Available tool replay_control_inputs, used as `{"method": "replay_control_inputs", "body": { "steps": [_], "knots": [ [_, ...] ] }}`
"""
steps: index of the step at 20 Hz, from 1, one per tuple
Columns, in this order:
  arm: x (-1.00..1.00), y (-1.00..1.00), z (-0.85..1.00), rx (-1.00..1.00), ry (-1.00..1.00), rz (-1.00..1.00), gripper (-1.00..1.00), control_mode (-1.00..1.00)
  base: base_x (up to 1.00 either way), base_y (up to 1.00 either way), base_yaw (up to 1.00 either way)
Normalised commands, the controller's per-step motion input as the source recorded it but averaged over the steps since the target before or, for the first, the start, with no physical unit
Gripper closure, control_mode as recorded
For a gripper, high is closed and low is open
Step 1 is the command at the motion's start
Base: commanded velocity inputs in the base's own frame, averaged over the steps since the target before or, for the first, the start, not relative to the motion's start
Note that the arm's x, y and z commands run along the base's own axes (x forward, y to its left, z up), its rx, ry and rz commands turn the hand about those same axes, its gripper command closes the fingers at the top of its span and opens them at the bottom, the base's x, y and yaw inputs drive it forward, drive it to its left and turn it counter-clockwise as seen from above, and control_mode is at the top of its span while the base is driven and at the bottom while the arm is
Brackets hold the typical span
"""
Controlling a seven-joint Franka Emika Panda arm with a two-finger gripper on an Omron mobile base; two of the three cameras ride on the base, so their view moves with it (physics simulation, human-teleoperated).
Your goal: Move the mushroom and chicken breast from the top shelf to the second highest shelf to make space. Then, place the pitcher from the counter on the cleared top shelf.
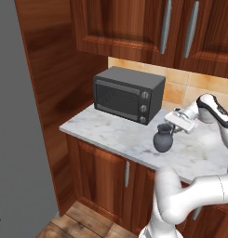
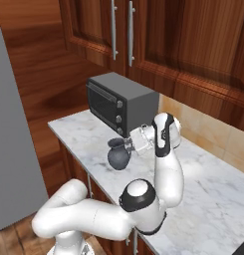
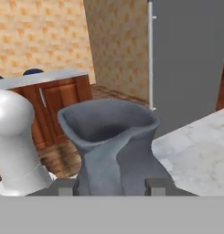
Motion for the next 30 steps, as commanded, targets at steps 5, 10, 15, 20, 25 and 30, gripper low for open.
{"method": "replay_control_inputs", "body": {
  "steps": [5, 10, 15, 20, 25, 30],
  "knots": [
    [-0.72, 0.09, 0.0, -0.02, 0.03, -0.05, 1.0, -1.0, 0.0, 0.0, 0.0],
    [-0.1, 0.0, 0.0, 0.0, 0.0, -0.18, 1.0, -1.0, 0.0, 0.0, 0.0],
    [-0.45, 0.0, 0.06, 0.0, 0.0, -0.43, 1.0, -1.0, 0.0, 0.0, 0.0],
    [-0.56, 0.16, 0.3, 0.0, 0.0, -0.54, 1.0, -1.0, 0.0, 0.0, 0.0],
    [-0.49, 0.56, 0.76, 0.0, -0.02, -0.46, 1.0, -1.0, 0.0, 0.0, 0.0],
    [-0.56, 0.68, 0.71, 0.0, 0.0, -0.38, 1.0, -1.0, 0.0, 0.0, 0.0]
  ]
}}
